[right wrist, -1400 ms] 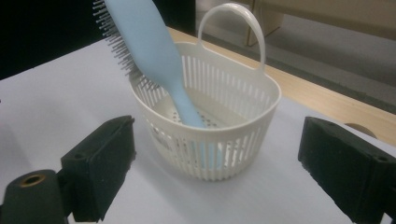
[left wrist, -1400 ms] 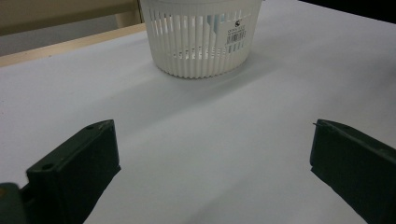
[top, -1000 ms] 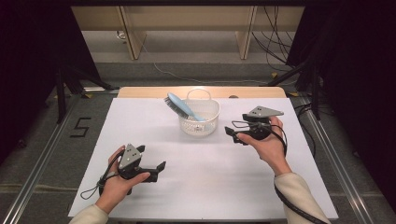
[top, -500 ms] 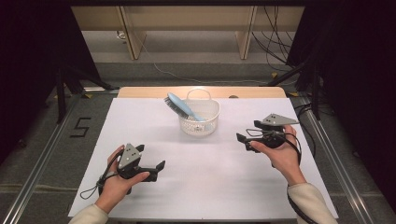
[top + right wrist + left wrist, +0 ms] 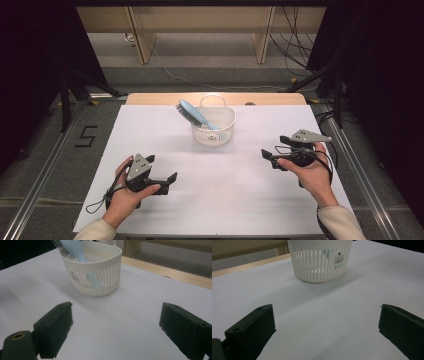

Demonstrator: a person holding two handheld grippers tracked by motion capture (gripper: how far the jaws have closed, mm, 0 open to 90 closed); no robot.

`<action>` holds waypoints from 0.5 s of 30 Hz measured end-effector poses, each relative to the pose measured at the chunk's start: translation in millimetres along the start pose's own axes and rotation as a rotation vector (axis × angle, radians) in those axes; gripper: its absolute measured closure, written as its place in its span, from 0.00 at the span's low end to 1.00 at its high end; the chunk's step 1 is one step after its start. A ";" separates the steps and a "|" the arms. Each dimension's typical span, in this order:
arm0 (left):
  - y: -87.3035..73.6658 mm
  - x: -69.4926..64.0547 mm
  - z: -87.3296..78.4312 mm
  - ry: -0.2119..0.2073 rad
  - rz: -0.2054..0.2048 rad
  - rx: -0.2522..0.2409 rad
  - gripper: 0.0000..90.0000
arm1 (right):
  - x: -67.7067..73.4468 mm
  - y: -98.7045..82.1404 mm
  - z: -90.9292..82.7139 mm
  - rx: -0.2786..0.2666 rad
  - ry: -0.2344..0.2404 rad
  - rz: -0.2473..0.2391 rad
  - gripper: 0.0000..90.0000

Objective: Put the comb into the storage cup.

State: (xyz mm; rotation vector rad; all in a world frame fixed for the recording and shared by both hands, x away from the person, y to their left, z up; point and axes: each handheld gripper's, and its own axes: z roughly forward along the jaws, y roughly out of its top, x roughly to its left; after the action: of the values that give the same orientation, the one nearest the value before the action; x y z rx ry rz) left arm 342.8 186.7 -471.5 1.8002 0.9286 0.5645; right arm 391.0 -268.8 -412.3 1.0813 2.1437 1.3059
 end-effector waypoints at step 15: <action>-0.4 -0.1 0.7 -0.004 -0.003 0.002 0.00 | -3.9 -26.4 -23.7 -0.002 -0.013 0.026 0.13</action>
State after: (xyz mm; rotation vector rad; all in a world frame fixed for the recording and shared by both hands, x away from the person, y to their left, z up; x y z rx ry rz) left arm 343.1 186.4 -472.2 1.8006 0.9289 0.5580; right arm 366.8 -292.1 -424.3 1.1179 2.1249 1.3087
